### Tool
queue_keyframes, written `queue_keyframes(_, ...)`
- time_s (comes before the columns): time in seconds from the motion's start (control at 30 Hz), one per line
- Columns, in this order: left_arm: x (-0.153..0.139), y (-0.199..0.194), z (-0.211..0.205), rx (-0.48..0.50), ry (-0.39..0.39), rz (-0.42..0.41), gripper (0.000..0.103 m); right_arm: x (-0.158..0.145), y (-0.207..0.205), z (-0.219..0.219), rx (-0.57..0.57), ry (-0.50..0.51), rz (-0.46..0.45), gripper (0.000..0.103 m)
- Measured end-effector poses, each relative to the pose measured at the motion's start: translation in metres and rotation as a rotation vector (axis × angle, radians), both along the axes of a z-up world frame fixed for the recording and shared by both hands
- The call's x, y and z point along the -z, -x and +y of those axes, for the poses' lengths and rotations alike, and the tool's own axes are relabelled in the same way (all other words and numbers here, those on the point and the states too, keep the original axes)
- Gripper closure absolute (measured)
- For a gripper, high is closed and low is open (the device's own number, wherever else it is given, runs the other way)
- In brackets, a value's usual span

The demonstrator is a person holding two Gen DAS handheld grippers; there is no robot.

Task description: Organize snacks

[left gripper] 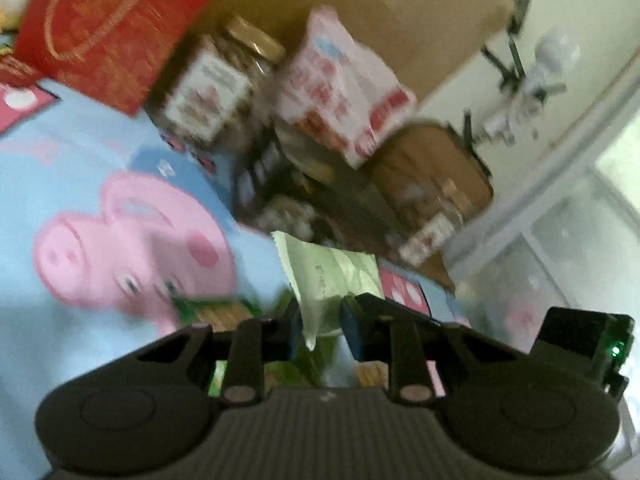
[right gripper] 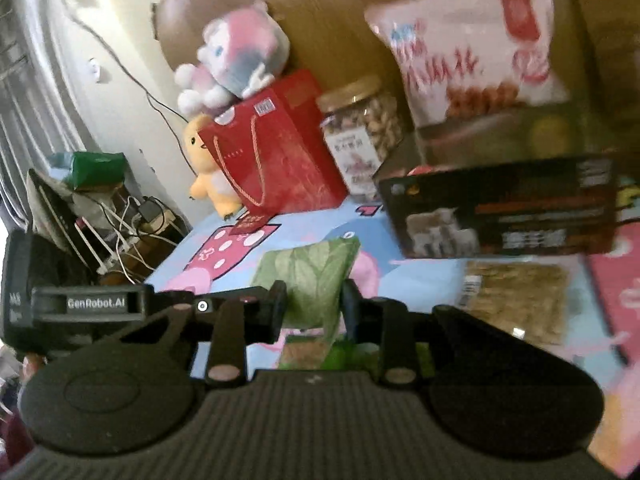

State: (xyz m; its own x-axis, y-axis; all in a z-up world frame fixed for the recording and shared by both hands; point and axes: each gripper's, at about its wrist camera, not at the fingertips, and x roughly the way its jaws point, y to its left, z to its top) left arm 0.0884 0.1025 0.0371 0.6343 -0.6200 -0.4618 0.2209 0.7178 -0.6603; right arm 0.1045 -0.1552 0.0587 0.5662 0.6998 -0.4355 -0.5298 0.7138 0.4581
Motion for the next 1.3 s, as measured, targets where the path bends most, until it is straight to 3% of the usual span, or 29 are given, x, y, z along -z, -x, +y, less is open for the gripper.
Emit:
queue_keyframes(0.1,0.012,0.005,-0.022,0.052,-0.026,0.042,0.083,0.008,0.022,-0.016,0.033,0.061,-0.021,0.071)
queue_keyframes(0.33,0.042,0.015,-0.045,0.083,-0.080,0.129,0.081,0.043,0.042,-0.039,0.085,0.082,0.072,0.071)
queue_keyframes(0.47,0.041,0.017,-0.040,0.072,-0.073,0.142,0.081,0.044,0.051,-0.033,0.074,0.118,0.026,0.067)
queue_keyframes(0.63,0.040,0.019,-0.042,0.068,-0.082,0.135,0.081,0.046,0.056,-0.033,0.022,0.138,0.002,0.064)
queue_keyframes(0.7,0.037,0.019,-0.045,0.072,-0.082,0.135,0.081,0.048,0.059,-0.034,0.017,0.143,-0.003,0.069)
queue_keyframes(0.87,0.000,0.019,-0.051,0.090,-0.110,0.027,0.080,0.030,0.067,-0.040,0.021,0.139,-0.109,0.072)
queue_keyframes(1.1,-0.049,-0.040,-0.069,0.095,-0.132,-0.089,0.080,-0.009,0.029,-0.050,0.069,0.126,-0.252,0.072)
queue_keyframes(1.2,-0.059,-0.084,-0.081,0.090,-0.133,-0.087,0.079,-0.023,-0.010,-0.057,0.097,0.106,-0.251,0.073)
queue_keyframes(1.3,-0.058,-0.131,-0.094,0.078,-0.154,-0.063,0.079,-0.028,-0.058,-0.068,0.125,0.098,-0.194,0.074)
